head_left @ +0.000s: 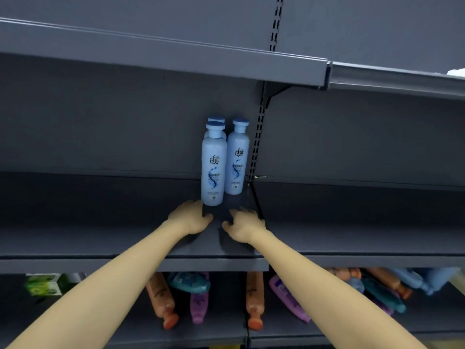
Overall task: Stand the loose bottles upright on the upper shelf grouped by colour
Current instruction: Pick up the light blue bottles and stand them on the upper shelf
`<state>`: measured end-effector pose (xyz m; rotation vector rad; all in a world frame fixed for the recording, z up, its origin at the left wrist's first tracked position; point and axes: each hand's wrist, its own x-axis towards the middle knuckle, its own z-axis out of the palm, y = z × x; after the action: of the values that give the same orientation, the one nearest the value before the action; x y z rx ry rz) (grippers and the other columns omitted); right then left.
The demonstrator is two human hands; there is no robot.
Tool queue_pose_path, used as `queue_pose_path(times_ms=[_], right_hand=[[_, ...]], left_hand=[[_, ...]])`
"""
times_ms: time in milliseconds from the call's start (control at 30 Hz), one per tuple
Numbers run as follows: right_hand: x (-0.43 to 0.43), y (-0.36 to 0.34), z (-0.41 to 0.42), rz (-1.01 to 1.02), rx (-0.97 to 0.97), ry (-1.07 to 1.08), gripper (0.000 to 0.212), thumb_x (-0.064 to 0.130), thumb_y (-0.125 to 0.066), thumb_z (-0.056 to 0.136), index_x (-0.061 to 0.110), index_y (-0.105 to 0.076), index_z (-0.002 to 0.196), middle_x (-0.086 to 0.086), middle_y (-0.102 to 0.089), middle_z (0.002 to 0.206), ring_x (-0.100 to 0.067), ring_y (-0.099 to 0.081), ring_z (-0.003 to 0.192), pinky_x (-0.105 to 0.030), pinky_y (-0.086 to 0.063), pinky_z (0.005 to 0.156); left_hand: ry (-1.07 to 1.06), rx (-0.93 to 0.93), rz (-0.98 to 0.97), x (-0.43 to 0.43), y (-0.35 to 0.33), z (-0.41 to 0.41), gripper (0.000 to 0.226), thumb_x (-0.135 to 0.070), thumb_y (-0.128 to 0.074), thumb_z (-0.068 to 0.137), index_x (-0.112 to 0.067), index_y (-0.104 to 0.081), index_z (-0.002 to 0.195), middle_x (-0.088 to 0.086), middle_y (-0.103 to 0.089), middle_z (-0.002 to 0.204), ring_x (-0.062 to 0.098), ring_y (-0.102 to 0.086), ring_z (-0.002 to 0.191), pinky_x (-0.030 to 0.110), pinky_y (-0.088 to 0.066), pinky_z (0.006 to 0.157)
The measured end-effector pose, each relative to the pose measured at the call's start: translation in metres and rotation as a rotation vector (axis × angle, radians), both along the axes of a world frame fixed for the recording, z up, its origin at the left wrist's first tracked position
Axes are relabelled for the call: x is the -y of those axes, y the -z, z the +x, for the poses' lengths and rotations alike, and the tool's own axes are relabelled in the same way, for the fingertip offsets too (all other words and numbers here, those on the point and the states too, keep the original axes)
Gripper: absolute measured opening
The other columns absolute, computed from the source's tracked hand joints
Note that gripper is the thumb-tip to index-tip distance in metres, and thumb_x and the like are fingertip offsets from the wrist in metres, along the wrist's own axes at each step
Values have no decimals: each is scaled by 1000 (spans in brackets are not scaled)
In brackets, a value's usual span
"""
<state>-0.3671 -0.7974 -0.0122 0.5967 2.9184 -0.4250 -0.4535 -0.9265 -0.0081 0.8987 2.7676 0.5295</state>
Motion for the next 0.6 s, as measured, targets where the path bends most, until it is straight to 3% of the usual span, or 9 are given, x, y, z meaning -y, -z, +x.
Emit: queue_pose_path(times_ms=[233,600], right_hand=[[-12,1,57,12,-32,-24,48,41,-39,96,16,-40,137,-9,-38,142,-32,-29,133,-48,-32,101],[-18,9,163,12,8,-62,56,41,-40,96,17,-28,145,-10,-32,147,-33,-26,137,-51,-33,105]], left_hand=[[-52,-39,-46,-8,3,57,56,-42,-46,93,-9,-39,138,15,-46,135,29,-47,121,38,-45,95],[-111,-72,19,-9,23,170,58,-39,-47,92,-13,-33,142,12,-44,138,30,-43,126,44,-40,100]])
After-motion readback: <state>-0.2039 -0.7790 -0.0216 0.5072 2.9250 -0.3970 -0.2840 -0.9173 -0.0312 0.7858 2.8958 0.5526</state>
